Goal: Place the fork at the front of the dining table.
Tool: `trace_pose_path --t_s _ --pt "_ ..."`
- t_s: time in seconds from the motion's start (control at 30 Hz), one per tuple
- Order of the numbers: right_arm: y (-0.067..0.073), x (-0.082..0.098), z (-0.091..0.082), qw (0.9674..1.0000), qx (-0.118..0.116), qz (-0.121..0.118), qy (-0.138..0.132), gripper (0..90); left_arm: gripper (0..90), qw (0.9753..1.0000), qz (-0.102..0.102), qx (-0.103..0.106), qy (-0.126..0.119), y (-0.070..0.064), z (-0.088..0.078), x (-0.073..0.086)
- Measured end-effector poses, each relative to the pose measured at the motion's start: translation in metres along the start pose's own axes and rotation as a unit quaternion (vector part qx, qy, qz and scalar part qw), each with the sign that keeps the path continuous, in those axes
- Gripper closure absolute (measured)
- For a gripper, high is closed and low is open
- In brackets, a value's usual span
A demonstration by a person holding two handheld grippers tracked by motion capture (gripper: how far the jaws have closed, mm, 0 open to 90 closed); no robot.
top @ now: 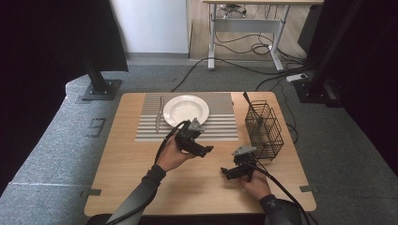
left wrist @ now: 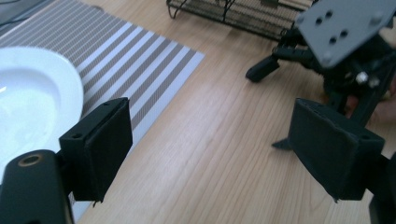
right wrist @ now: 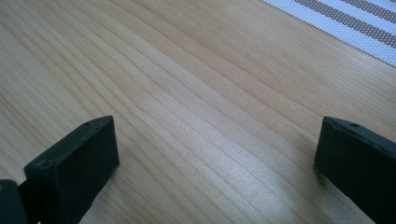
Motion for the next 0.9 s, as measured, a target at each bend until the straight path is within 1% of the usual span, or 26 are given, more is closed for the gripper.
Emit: trace_pose_path --t_s 0.03,0.2,0.23,0.27,0.33,0.37,0.4,0.43,0.47,0.5,0.6,0.63,0.67,0.77,0.8,0.83,0.9 --pt "0.000 0.000 0.000 1.0000 0.000 0.000 0.000 0.0 13.7 1.0000 0.000 0.000 0.000 0.000 0.000 0.000" --pt "0.000 0.000 0.000 1.0000 -0.001 0.000 0.000 0.0 12.8 0.9999 0.012 0.005 0.000 -0.002 0.008 -0.023" --pt "0.000 0.000 0.000 1.0000 -0.001 0.000 0.000 0.0 12.5 0.9998 0.017 0.008 -0.001 -0.002 0.010 -0.031" --pt "0.000 0.000 0.000 1.0000 -0.001 0.000 0.000 0.0 12.4 0.9998 0.017 0.008 -0.001 -0.002 0.010 -0.031" --pt "0.001 0.000 0.000 1.0000 -0.001 0.001 -0.001 0.0 12.4 0.9997 0.023 0.010 0.000 -0.004 0.015 -0.041" --pt "0.001 0.000 0.000 1.0000 -0.002 -0.001 -0.001 0.0 12.4 0.9996 0.027 0.011 0.000 -0.005 0.018 -0.048" --pt "0.001 0.000 0.000 1.0000 -0.002 -0.001 -0.001 0.0 12.5 0.9996 0.027 0.011 0.000 -0.005 0.018 -0.048" --pt "0.001 0.000 0.000 1.0000 -0.002 -0.002 -0.001 0.0 12.5 0.9994 0.031 0.014 -0.001 -0.006 0.021 -0.057" --pt "0.001 0.000 0.000 1.0000 -0.002 -0.002 -0.001 0.0 12.9 0.9994 0.031 0.014 -0.001 -0.006 0.021 -0.057" --pt "0.001 0.000 0.000 1.0000 -0.002 -0.001 -0.002 0.0 12.9 0.9993 0.036 0.015 -0.001 -0.007 0.024 -0.063" --pt "0.001 0.000 0.000 1.0000 -0.004 -0.002 -0.001 0.0 14.3 0.9989 0.041 0.021 -0.003 -0.009 0.029 -0.074" --pt "0.001 0.000 0.000 1.0000 -0.005 -0.002 -0.001 0.0 14.5 0.9986 0.049 0.022 0.000 -0.010 0.033 -0.080" --pt "0.001 0.000 0.000 1.0000 -0.005 -0.002 -0.001 0.0 14.7 0.9986 0.049 0.022 0.000 -0.010 0.033 -0.080" --pt "0.002 0.000 -0.001 1.0000 -0.005 -0.002 0.000 0.0 16.5 0.9980 0.056 0.027 0.000 -0.013 0.043 -0.094" --pt "0.002 0.000 -0.001 1.0000 -0.005 -0.002 0.000 0.0 17.2 0.9980 0.056 0.027 0.000 -0.013 0.043 -0.094" --pt "0.002 0.000 -0.001 1.0000 -0.005 -0.003 0.000 0.0 17.2 0.9980 0.057 0.027 0.000 -0.013 0.047 -0.098" --pt "0.002 0.000 -0.001 1.0000 -0.005 -0.004 -0.001 0.0 21.1 0.9978 0.059 0.030 0.002 -0.013 0.053 -0.105"
Point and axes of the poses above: each handheld gripper's, and its own axes: z roughly forward along the jaws, x roughly out of its underside, y roughly to its left, the point moved 1 cm from there along z, roughly forward along the jaws, and after that the axes turned 13 degrees about x, right-handed, at the moved point
